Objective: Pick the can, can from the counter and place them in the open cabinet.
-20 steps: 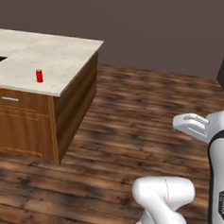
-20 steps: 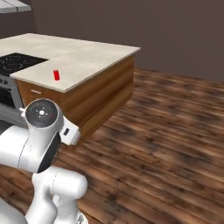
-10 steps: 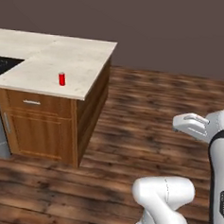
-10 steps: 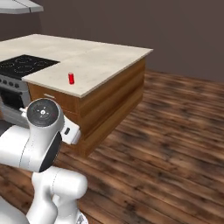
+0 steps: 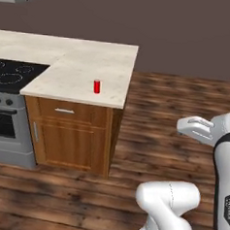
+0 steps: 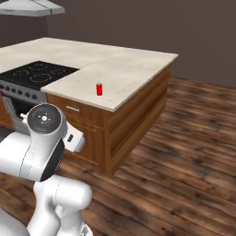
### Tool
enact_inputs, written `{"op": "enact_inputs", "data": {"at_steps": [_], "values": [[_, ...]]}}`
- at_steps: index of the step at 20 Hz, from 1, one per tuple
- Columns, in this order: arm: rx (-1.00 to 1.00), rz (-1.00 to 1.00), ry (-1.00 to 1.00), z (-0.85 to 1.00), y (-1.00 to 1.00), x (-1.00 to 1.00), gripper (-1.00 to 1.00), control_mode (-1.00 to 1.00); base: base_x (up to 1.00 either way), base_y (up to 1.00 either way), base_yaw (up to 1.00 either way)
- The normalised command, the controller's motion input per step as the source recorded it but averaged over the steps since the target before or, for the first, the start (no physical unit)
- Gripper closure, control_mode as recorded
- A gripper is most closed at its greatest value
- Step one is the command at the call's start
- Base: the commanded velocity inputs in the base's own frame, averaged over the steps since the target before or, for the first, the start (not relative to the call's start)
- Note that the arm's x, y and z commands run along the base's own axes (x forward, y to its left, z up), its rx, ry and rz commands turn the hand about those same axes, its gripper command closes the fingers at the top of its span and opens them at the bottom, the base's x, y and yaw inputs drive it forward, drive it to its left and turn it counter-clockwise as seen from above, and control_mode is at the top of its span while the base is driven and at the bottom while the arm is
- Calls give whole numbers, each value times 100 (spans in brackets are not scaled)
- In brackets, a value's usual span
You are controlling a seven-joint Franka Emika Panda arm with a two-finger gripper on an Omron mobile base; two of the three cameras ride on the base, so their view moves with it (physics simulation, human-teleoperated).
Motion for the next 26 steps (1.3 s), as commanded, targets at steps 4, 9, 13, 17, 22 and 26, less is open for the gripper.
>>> {"op": "enact_inputs", "data": {"at_steps": [4,9,13,17,22,26], "values": [[0,0,0,0,0,0,-100,100,56,70,-9],[0,0,0,0,0,0,-100,100,61,61,-16],[0,0,0,0,0,0,-100,100,74,50,-15],[0,0,0,0,0,0,-100,100,79,40,-16],[0,0,0,0,0,0,-100,100,80,39,-8],[0,0,0,0,0,0,-100,100,75,18,-1]]}}
